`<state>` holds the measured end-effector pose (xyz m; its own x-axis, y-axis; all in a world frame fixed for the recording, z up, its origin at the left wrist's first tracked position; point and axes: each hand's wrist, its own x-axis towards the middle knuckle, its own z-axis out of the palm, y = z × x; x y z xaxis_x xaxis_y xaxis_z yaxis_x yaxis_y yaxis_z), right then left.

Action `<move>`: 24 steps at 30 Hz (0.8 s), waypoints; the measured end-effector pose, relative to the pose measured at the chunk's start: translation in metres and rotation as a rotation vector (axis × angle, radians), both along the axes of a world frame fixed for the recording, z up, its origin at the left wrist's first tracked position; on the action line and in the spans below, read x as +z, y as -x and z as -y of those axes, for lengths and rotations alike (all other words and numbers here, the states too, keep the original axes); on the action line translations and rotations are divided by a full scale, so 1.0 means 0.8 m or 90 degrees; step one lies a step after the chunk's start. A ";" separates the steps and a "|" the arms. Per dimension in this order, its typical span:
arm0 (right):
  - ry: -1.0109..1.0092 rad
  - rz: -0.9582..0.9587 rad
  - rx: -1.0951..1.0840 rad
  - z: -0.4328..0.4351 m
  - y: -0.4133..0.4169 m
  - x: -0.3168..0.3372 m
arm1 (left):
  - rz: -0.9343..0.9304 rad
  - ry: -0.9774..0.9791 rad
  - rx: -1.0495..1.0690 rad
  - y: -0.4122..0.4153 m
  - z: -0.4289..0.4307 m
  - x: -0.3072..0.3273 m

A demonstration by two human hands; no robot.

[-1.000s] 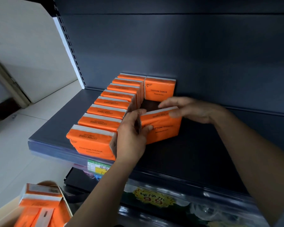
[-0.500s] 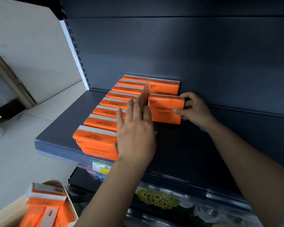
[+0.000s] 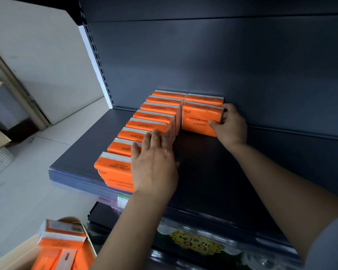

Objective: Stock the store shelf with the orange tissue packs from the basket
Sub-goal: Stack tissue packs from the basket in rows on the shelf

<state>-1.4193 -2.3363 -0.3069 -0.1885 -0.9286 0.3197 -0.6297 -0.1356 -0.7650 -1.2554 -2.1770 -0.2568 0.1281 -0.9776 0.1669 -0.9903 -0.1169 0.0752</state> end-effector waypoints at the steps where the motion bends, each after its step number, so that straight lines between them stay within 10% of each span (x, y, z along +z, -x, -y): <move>1: 0.003 -0.003 -0.009 0.002 -0.001 0.000 | 0.000 0.003 -0.002 -0.001 0.000 -0.001; 24: -0.061 -0.143 -0.012 -0.068 -0.008 0.020 | -0.034 0.015 -0.040 -0.005 -0.010 0.001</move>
